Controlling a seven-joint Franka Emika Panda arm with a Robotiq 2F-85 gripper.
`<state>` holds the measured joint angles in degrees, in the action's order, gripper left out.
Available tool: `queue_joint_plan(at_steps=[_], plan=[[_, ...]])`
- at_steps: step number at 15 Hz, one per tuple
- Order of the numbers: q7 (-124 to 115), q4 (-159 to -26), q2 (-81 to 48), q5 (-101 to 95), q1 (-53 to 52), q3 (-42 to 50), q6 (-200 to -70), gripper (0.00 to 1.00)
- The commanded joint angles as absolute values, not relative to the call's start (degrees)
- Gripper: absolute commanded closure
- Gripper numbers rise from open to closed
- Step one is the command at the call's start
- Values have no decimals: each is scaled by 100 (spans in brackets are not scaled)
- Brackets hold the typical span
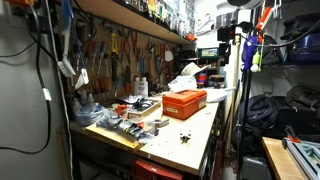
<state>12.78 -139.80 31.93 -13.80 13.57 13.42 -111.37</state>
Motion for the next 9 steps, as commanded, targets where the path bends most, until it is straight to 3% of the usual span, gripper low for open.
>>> queue_joint_plan(at_steps=[1,9], plan=[[471,-14253,4095,-1164,1538,1266,-10906,0],[427,-14162,4192,-1305,1480,1322,-11026,0]])
